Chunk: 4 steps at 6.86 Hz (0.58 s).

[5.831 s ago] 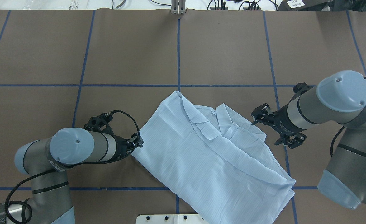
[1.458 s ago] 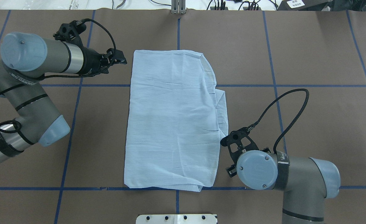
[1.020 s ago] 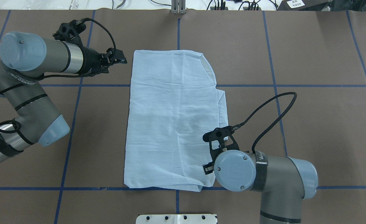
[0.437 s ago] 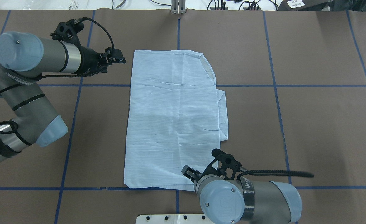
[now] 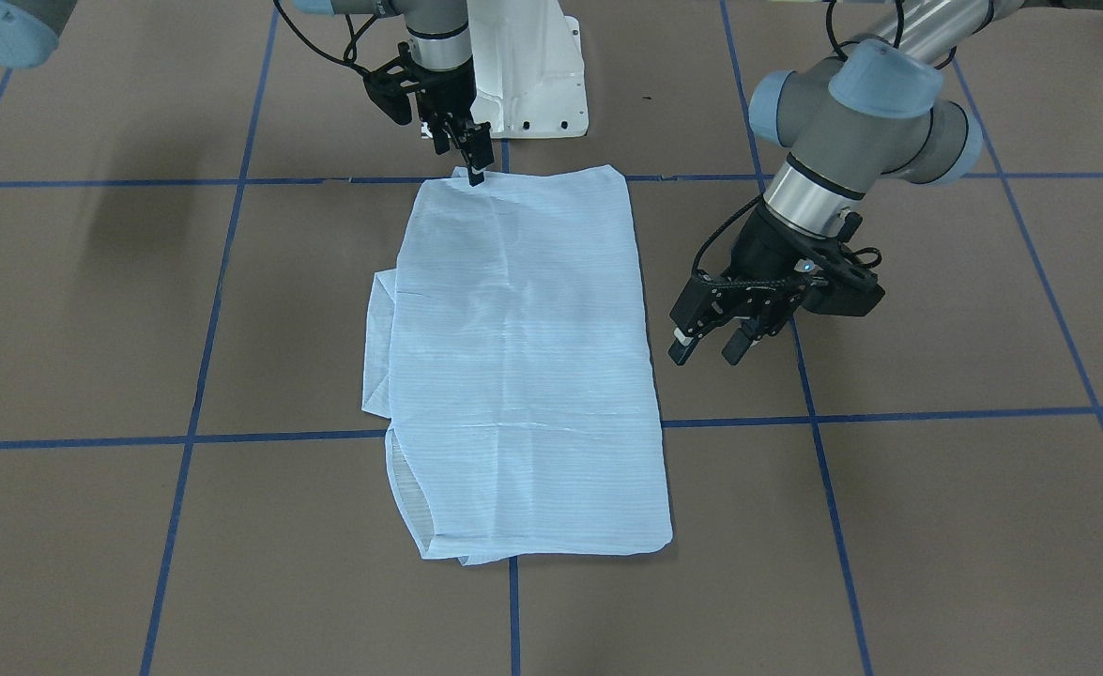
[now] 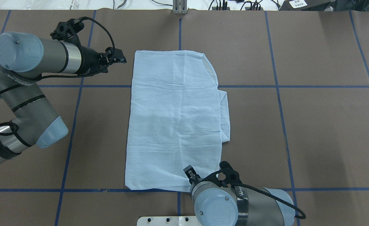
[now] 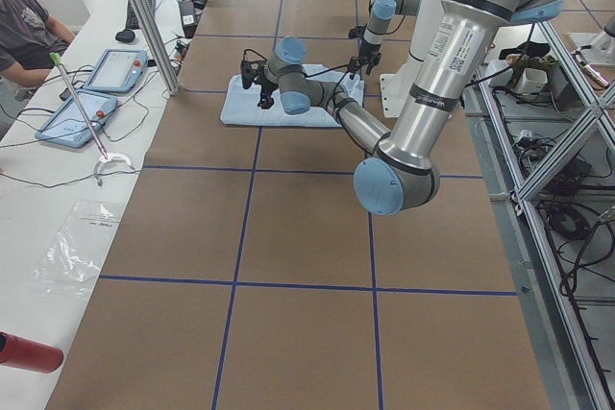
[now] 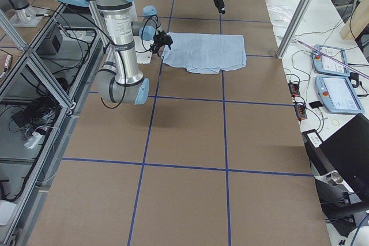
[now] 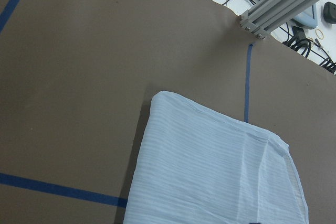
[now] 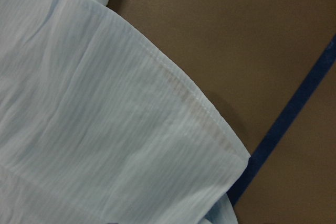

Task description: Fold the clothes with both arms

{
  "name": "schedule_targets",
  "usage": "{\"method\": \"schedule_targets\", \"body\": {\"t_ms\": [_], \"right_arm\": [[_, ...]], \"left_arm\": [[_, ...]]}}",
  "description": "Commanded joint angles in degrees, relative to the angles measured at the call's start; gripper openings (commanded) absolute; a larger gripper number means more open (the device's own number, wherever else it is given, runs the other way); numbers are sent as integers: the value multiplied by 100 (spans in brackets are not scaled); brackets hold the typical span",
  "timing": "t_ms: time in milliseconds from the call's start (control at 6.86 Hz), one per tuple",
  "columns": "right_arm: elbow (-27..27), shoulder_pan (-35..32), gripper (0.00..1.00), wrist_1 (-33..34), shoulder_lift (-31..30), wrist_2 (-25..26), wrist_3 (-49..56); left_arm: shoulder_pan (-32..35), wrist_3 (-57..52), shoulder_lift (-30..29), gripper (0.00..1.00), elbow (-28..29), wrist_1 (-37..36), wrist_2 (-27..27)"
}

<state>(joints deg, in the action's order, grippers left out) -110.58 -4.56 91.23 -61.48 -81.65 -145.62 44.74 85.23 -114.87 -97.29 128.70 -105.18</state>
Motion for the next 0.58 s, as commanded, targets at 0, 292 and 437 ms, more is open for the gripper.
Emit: {"method": "schedule_targets", "body": {"t_ms": [0,292,437], "right_arm": [[123,-193,92,-289,13,0,-397],[220,-195,89,-290,-5,-9,-608],[238,-177,88,-290,-31,-18,-608]], "left_arm": [[-9,-6,0,84,-9,-3,24],[-26,-6,-9,84,-9,-12,199],[-26,2,-9,84,-9,-12,208]]}}
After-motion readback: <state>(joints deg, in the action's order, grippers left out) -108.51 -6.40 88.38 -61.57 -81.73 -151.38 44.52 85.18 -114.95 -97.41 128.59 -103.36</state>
